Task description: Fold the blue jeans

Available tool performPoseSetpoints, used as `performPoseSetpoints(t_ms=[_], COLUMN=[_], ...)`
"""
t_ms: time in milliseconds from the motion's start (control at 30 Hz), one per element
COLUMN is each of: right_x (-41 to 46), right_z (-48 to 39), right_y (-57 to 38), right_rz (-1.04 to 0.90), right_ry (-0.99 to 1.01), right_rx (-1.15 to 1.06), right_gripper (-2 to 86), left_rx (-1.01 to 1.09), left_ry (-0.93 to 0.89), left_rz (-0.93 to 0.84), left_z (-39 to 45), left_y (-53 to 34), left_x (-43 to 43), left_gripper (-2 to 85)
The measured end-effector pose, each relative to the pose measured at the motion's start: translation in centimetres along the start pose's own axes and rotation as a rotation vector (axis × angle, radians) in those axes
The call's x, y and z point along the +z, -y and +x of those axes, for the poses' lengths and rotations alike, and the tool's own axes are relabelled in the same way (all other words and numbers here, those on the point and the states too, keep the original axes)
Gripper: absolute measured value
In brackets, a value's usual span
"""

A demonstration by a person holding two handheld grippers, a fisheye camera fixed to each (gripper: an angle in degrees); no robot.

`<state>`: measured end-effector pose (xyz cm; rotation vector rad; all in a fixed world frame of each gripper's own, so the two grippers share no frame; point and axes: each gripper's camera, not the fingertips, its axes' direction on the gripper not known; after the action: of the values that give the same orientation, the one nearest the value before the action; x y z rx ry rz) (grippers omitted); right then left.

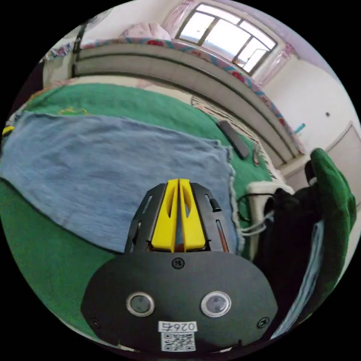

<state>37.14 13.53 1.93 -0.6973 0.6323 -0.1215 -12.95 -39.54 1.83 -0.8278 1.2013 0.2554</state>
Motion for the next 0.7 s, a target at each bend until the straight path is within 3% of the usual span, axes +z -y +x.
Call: performPoseSetpoints(t_ms=[33, 67, 100, 200, 267, 367, 467, 533, 700], right_x=[2.1, 3.7, 4.0, -0.9, -4.9, -6.1, -5.0, -3.9, -1.0], right_z=[1.3, 3.2, 4.0, 7.2, 8.9, 10.1, 10.8, 11.4, 13.5], right_y=[-1.7, -3.1, -3.7, -7.6, -11.9, -16.9, -20.9, -22.8, -26.8], right_rz=[-0.073, -0.184, -0.221, -0.077, 0.079, 0.122, 0.097, 0.079, 0.093], right_ry=[-0.201, -0.310, -0.319, -0.077, 0.226, 0.542, 0.629, 0.669, 0.813], right_rx=[0.061, 0.107, 0.122, 0.308, 0.489, 0.631, 0.762, 0.822, 0.947], right_gripper=[-0.8, -0.8, -0.8, -0.8, -0.5, 1.4, 8.2, 12.4, 14.3], left_rx=[-0.076, -0.136, -0.187, -0.282, -0.267, -0.220, -0.044, 0.128, 0.318], left_ry=[0.015, 0.040, -0.041, -0.080, -0.141, -0.335, -0.580, -0.724, -0.825], left_rz=[0.088, 0.038, 0.067, 0.027, 0.183, 0.457, 0.560, 0.583, 0.517], left_z=[-0.7, -1.2, -2.1, -2.5, -1.4, 1.5, 6.4, 12.0, 23.4], left_y=[-1.5, -1.8, -2.3, -1.8, -1.1, 1.9, 8.2, 14.4, 26.2], left_x=[-0.2, 0.3, 0.2, -1.2, -3.5, -7.2, -8.8, -9.5, -8.5], left_gripper=[-0.7, -0.7, -0.8, -0.8, -0.7, -0.4, 4.7, 14.7, 15.7])
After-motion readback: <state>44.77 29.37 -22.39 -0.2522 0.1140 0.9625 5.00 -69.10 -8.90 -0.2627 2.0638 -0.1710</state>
